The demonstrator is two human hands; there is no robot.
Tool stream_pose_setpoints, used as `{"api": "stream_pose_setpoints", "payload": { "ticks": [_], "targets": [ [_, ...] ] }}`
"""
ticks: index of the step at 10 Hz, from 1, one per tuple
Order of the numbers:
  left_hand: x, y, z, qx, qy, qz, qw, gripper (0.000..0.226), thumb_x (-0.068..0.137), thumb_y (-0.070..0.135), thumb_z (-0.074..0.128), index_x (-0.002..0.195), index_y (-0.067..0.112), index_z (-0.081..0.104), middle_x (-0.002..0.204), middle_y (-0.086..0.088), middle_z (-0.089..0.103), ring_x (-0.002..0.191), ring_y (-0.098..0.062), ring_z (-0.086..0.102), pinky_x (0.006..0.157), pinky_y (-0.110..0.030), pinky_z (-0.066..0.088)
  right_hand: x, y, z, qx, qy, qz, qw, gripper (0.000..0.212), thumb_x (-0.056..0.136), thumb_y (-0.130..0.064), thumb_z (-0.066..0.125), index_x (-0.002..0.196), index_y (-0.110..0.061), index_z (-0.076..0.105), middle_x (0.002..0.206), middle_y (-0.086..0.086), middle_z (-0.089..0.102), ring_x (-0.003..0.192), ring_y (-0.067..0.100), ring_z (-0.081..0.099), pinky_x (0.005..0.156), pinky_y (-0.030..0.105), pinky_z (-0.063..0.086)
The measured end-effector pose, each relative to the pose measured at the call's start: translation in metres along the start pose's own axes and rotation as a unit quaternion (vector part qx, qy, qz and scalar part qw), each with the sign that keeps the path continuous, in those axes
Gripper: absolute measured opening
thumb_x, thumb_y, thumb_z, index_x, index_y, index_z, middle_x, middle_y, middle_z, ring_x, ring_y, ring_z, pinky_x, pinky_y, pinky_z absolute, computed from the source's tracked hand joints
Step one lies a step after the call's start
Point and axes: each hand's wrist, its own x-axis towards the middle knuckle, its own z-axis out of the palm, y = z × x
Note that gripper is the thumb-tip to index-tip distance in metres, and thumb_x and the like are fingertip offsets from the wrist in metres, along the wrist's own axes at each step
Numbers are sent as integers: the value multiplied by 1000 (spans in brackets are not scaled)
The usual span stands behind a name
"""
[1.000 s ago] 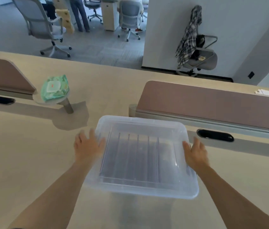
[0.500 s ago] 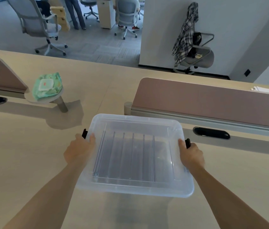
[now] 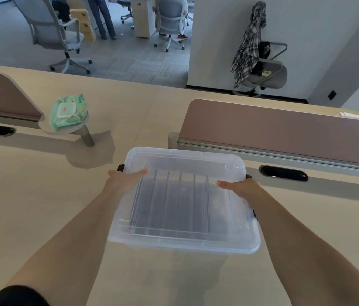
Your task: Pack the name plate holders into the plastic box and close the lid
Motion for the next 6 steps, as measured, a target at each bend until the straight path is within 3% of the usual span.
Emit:
{"api": "stream_pose_setpoints", "payload": {
  "ticks": [1, 2, 3, 4, 5, 6],
  "targets": [
    [-3, -3, 11, 88, 51, 8, 995, 126, 54, 87, 66, 141, 6, 25, 135, -17, 47, 120, -37, 52, 94, -48, 48, 1, -3, 6, 13, 15, 21, 1000, 103, 52, -63, 89, 126, -4, 48, 120, 10, 58, 109, 31, 60, 95, 45, 52],
    [0, -4, 14, 104, 57, 12, 993, 125, 52, 90, 63, 137, 5, 29, 130, -17, 48, 116, -37, 54, 92, -48, 49, -2, -8, 5, 10, 22, 43, 999, 102, 56, -56, 91, 131, -4, 44, 114, 8, 54, 105, 32, 60, 89, 44, 52],
    [-1, -4, 17, 147, 70, 24, 986, 127, 56, 93, 55, 141, 3, 25, 132, -20, 46, 118, -37, 52, 93, -47, 49, -7, -15, 6, -18, 26, 48, 998, 87, 61, -54, 89, 120, -5, 47, 105, 8, 52, 104, 33, 61, 90, 45, 54],
    [-8, 2, 25, 204, 70, 19, 976, 124, 70, 90, 44, 151, 4, 8, 142, -24, 38, 125, -40, 45, 97, -49, 42, -6, -21, 15, -51, 64, 77, 994, 108, 54, -67, 84, 132, -3, 47, 123, 11, 55, 107, 35, 61, 91, 47, 54],
    [-19, 1, 35, 259, 106, 45, 959, 101, 86, 79, 29, 156, 12, -2, 144, -28, 30, 128, -45, 37, 105, -52, 32, -17, -14, 29, -56, 110, 100, 987, 120, 59, -71, 79, 145, -1, 32, 142, 16, 46, 130, 37, 47, 105, 48, 42],
    [-35, -10, 52, 285, 150, 171, 931, 79, 96, 63, 23, 156, 20, -5, 156, -29, 5, 143, -48, 10, 116, -55, 12, -35, -19, 10, -25, 67, 54, 996, 123, 61, -74, 74, 148, -1, 26, 141, 15, 46, 129, 36, 47, 104, 48, 43]
  ]
}}
